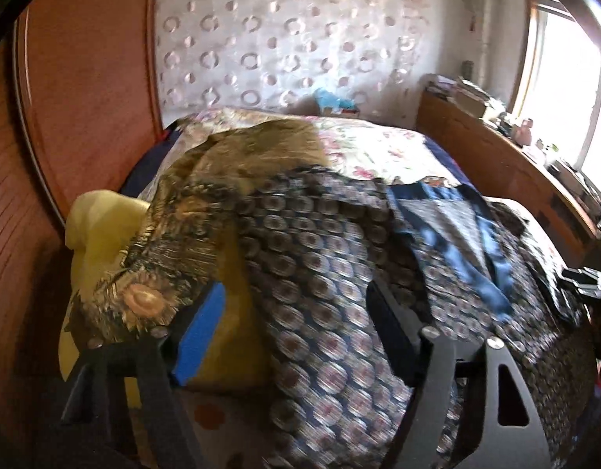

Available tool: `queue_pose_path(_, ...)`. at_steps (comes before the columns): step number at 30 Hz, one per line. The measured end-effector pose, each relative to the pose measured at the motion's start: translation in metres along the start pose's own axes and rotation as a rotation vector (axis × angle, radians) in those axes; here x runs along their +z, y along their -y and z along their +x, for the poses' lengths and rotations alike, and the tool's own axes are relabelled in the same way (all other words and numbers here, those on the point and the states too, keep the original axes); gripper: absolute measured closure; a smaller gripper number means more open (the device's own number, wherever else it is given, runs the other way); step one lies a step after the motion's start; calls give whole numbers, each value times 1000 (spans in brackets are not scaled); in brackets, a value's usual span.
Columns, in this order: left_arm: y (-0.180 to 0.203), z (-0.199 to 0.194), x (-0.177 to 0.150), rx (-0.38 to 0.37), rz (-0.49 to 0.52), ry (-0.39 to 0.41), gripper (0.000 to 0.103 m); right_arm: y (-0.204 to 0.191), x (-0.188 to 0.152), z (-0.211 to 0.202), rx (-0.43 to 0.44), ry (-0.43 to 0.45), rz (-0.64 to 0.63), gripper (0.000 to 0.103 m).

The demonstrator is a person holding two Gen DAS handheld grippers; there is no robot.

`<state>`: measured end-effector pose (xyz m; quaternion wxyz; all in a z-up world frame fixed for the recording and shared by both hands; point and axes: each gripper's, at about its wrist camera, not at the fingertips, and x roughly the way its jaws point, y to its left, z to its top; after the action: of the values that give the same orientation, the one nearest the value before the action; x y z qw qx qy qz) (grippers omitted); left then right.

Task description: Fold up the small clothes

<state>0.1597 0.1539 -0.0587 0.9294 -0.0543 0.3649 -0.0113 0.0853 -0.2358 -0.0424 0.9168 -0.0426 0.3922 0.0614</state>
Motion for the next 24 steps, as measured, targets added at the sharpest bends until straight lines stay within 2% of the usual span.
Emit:
queue_pose_path(5, -21, 28, 14, 6, -60, -58, 37, 1, 1, -1, -3, 0, 4, 43)
queue_pose_path(9, -23, 43, 20, 2, -80, -95, 39, 0, 1, -1, -2, 0, 5, 43)
queue_pose_path(22, -30, 66, 35, -24, -121, -152, 40, 1, 1, -1, 0, 0, 6, 42)
queue_pose_path(24, -30, 65, 36, -32, -119, -152, 57, 1, 1, -1, -1, 0, 6, 41)
